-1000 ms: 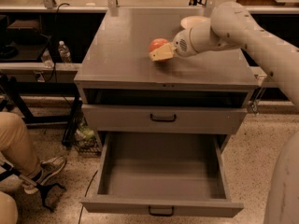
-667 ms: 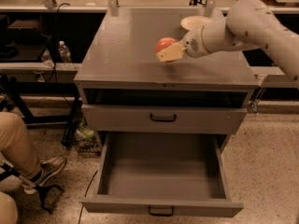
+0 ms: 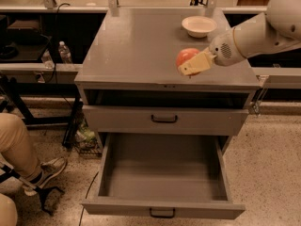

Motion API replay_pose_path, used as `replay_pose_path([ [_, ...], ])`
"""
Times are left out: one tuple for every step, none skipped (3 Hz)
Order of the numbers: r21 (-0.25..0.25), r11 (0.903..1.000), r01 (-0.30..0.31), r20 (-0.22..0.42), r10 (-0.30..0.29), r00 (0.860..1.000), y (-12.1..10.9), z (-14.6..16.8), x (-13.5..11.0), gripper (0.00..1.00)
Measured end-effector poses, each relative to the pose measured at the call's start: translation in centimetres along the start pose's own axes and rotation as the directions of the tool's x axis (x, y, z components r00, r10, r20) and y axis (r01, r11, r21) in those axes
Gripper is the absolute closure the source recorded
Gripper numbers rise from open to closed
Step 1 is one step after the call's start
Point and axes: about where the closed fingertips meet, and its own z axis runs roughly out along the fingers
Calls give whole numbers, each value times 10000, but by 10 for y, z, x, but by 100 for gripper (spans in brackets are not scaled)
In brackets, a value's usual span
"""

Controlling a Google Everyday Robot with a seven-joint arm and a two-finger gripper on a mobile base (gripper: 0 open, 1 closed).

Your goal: Place apple into middle drawer

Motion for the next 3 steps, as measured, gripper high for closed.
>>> replay_pose_path([
  [-840, 9939, -715, -1101, 620, 9920, 29, -6, 47, 100],
  [-841, 9939, -714, -1102, 620, 9920, 29, -6, 47, 100],
  [-759, 9897, -1213, -1183, 1118, 9867, 38, -5, 72, 100],
])
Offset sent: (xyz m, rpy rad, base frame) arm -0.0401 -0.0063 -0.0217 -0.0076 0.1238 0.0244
